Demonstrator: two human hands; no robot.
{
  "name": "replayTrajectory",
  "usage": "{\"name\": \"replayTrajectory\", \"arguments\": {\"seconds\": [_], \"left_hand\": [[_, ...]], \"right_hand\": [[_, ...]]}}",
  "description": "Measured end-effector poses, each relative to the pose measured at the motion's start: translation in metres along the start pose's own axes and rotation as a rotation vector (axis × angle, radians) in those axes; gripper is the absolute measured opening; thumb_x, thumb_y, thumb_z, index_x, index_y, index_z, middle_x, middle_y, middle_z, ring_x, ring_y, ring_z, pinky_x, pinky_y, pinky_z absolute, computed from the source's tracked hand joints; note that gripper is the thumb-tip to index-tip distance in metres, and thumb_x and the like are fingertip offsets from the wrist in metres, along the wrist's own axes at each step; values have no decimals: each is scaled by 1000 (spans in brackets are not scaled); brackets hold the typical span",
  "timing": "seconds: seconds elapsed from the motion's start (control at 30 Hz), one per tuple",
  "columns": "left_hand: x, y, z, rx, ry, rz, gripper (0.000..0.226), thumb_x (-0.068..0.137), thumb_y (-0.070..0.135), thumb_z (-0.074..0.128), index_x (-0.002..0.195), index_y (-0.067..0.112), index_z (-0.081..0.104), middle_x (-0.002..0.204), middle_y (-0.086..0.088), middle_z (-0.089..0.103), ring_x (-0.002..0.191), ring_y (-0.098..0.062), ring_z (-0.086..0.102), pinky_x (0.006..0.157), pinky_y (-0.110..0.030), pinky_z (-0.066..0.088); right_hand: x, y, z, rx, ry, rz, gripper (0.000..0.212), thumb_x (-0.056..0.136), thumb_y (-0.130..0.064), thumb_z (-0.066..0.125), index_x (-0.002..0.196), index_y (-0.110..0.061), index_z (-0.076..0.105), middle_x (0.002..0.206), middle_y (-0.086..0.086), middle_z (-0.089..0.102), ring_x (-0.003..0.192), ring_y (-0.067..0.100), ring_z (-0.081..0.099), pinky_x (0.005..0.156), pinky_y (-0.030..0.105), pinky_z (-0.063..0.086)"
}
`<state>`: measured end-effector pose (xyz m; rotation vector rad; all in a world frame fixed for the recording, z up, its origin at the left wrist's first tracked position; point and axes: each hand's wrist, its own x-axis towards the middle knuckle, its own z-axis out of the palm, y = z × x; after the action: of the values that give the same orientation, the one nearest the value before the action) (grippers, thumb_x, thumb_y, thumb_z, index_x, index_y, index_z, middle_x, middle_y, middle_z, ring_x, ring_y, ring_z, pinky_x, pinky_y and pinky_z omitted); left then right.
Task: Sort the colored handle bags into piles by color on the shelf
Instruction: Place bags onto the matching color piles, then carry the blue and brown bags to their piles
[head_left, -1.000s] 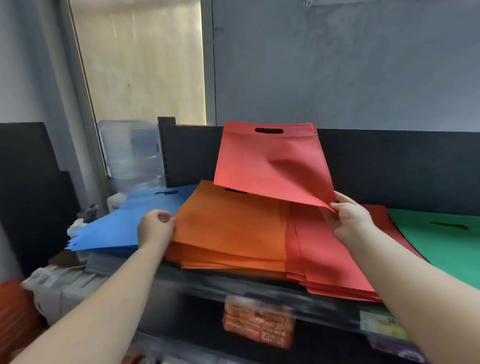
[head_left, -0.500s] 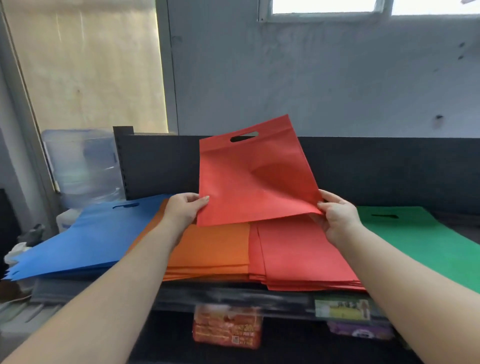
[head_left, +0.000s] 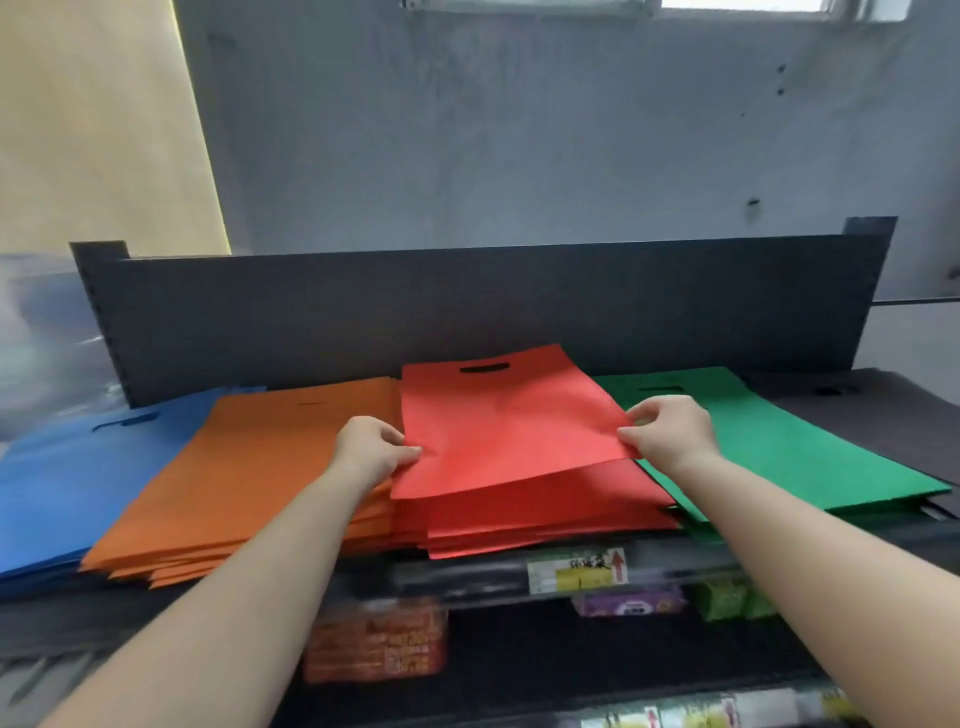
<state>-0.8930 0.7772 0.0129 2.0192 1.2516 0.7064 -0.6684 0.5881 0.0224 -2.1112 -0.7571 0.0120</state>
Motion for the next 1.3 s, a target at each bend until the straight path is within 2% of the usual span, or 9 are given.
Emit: {"name": "replayTrajectory", "arguments": {"seconds": [0.07,0.17,0.3,0.43,0.6,0.77,0.9,1.17,1.3], "left_hand": [[-2,-2,8,129,-64,1,19,76,24,79,84,7,71,84,-7,68,83,-23,65,58,-22,41],[-5,7,14,285,-52,-10,28,75,31,77,61,13,61,60,-1,59,61,-19,60,47,-21,37],[-8,40,16,517,41,39,32,79,42,68,83,10,64,89,-7,65,89,-27,62,67,-28,45],[-9,98,25,562,49,150,31,79,41,64,75,11,59,84,-4,61,85,-27,62,67,-28,45],[-18,198,63,672,45,381,35,83,43,58,106,17,60,112,-1,60,104,-24,57,78,-30,45],[-37,295,122,754,65,555,36,86,40,53,115,20,56,120,0,57,111,-23,53,81,-30,40],[-58,362,181,748,50,667,36,87,40,52,117,20,55,121,0,57,112,-22,53,82,-31,40],[-124,482,315,687,-58,929,37,86,40,52,118,21,54,122,1,56,114,-21,51,79,-30,36],[-171,532,386,617,-140,1049,42,84,39,54,122,21,55,126,1,56,118,-21,50,89,-31,39]], "right_hand": [[-2,9,3,-96,-46,41,15,78,-8,67,90,-13,73,95,11,71,96,26,64,75,25,45],[-1,18,4,-201,-91,51,16,79,-10,65,92,-12,73,103,12,69,99,28,61,77,26,45],[7,20,-11,-278,-72,-3,27,82,-21,65,106,-11,66,114,10,63,106,29,58,85,32,47],[25,16,-53,-350,-114,-88,28,85,-34,63,106,-17,65,113,3,62,102,23,59,79,30,48],[49,27,-136,-523,-140,-173,38,86,-42,60,118,-21,60,115,-2,60,105,20,57,83,31,50],[69,69,-238,-731,-39,-203,43,88,-46,56,127,-27,54,127,-5,55,118,18,51,89,32,45],[75,119,-321,-818,36,-115,44,88,-46,54,127,-27,54,131,-6,54,122,18,50,85,30,41],[47,228,-462,-970,99,209,48,91,-40,51,135,-22,47,138,1,46,125,26,46,96,36,40],[21,273,-515,-1019,113,361,47,90,-37,51,134,-20,48,137,4,48,123,29,47,94,36,40]]}}
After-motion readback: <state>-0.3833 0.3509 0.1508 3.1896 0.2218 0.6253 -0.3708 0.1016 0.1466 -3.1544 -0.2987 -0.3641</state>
